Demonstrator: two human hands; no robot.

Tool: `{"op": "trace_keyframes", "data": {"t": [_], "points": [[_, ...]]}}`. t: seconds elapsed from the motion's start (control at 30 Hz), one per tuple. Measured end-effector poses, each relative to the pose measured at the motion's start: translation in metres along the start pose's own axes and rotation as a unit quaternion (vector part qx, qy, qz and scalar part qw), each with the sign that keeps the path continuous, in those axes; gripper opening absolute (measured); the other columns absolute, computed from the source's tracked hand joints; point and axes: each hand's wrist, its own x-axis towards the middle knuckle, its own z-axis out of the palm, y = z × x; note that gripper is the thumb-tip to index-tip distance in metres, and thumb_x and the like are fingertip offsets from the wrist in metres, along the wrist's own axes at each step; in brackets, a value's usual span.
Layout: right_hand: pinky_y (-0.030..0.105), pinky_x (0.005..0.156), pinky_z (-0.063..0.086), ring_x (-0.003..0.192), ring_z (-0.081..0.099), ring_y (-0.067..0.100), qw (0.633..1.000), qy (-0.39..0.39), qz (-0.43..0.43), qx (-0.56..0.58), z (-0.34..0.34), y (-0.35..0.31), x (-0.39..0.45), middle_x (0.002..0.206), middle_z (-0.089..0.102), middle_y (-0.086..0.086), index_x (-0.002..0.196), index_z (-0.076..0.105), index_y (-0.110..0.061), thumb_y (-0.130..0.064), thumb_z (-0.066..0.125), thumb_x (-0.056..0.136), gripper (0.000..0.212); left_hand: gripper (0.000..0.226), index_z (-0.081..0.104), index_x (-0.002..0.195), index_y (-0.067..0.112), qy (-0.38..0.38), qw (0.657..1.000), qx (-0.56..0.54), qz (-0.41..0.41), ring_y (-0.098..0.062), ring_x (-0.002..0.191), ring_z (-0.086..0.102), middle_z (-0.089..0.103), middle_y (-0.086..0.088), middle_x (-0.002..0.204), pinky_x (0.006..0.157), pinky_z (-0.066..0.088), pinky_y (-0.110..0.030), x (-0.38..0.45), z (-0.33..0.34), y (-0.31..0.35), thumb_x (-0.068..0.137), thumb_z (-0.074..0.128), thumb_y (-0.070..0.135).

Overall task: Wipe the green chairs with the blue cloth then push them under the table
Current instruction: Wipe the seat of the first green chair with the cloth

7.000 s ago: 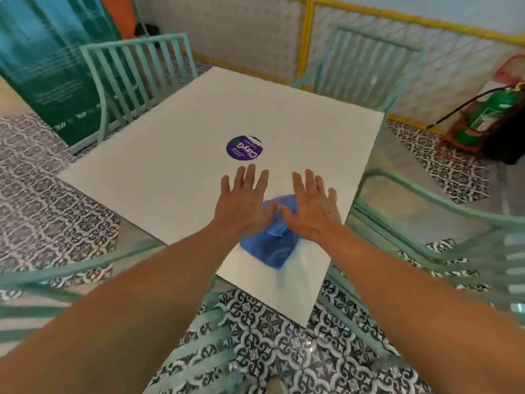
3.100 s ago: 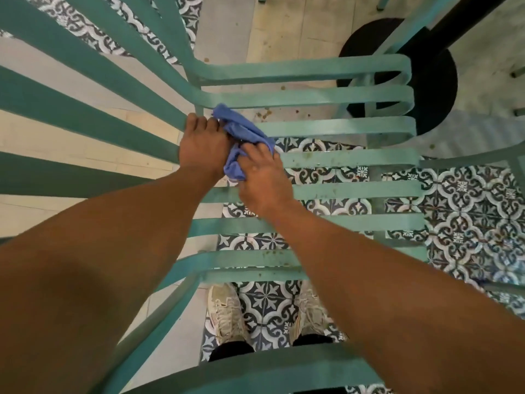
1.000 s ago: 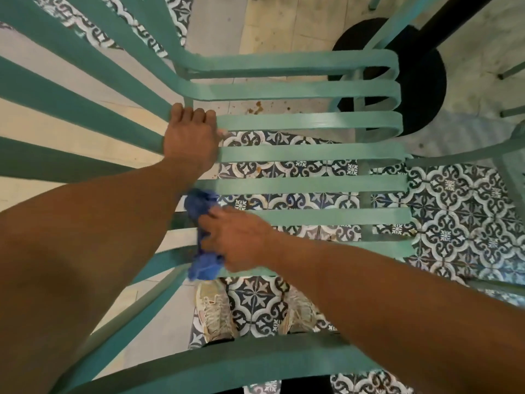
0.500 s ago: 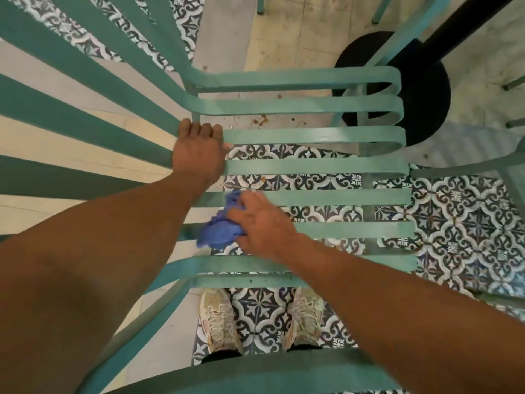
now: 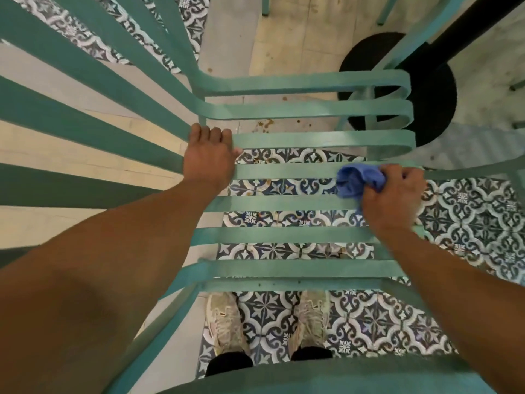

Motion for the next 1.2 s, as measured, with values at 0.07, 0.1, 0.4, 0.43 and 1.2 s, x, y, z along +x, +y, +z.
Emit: {"op": "trace_keyframes", "data": {"t": [0.07, 0.1, 0.4, 0.43, 1.2], "points": [[0.035, 0.078, 0.040, 0.092, 0.045, 0.027, 0.999, -0.005, -0.028, 0.018, 0.025, -0.051, -0.013, 0.104, 0.053, 0.018, 0.101, 0.061, -0.010, -0.015, 0.056, 0.082, 0.020, 0.049, 0.046, 0.131, 0.005, -0.001, 1.000, 0.000, -0.002, -0.035, 0.118, 0.048, 0.057, -0.018, 0.124, 0.112, 0.022, -0.046, 0.001, 0.001, 0.000, 0.103, 0.028, 0.040], [0.038, 0.080, 0.045, 0.091, 0.046, 0.025, 0.996, -0.021, -0.072, 0.045, 0.041, -0.081, -0.021, 0.103, 0.054, 0.015, 0.101, 0.062, -0.012, -0.013, 0.060, 0.081, 0.021, 0.049, 0.046, 0.131, 0.005, -0.005, 1.000, -0.002, -0.002, -0.035, 0.118, 0.048, 0.057, -0.018, 0.124, 0.112, 0.022, -0.046, 0.001, 0.001, 0.000, 0.102, 0.029, 0.041], [0.028, 0.087, 0.042, 0.110, 0.044, 0.027, 0.984, -0.038, -0.171, 0.040, 0.050, -0.098, 0.025, 0.127, 0.047, 0.014, 0.126, 0.053, -0.019, -0.009, 0.052, 0.085, 0.043, 0.051, 0.047, 0.130, 0.005, 0.015, 1.000, 0.002, 0.004, -0.036, 0.117, 0.049, 0.058, -0.019, 0.122, 0.111, 0.023, -0.047, 0.001, 0.004, 0.000, 0.101, 0.028, 0.043], [0.029, 0.086, 0.042, 0.108, 0.046, 0.029, 0.990, 0.004, -0.138, 0.034, 0.040, -0.072, 0.034, 0.124, 0.049, 0.016, 0.123, 0.055, -0.017, -0.008, 0.053, 0.084, 0.040, 0.052, 0.048, 0.129, 0.005, 0.016, 1.000, 0.004, 0.002, -0.036, 0.116, 0.050, 0.059, -0.019, 0.121, 0.111, 0.023, -0.047, 0.001, 0.004, 0.000, 0.102, 0.025, 0.044], [0.039, 0.103, 0.038, 0.138, 0.034, 0.030, 0.969, -0.242, -0.009, 0.050, -0.100, -0.041, -0.038, 0.146, 0.043, 0.014, 0.141, 0.041, -0.010, -0.028, 0.057, 0.093, 0.053, 0.066, 0.020, 0.155, 0.016, -0.059, 0.992, -0.072, 0.081, -0.031, 0.149, 0.010, 0.016, -0.011, 0.161, 0.118, 0.002, -0.051, -0.049, -0.113, 0.088, 0.099, 0.033, 0.049]]}}
